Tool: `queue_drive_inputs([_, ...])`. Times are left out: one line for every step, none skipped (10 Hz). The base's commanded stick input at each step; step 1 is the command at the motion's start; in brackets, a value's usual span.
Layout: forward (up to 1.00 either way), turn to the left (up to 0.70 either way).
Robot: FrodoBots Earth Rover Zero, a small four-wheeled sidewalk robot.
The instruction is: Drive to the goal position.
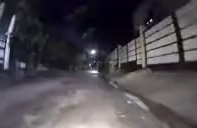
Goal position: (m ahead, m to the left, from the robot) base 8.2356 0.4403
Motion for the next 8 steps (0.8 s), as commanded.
queue_drive_inputs([0.70,0.00])
queue_drive_inputs([0.70,0.00])
queue_drive_inputs([0.70,0.00])
queue_drive_inputs([0.70,0.00])
queue_drive_inputs([0.70,0.00])
queue_drive_inputs([0.70,0.00])
queue_drive_inputs([0.70,0.00])
queue_drive_inputs([0.70,0.00])
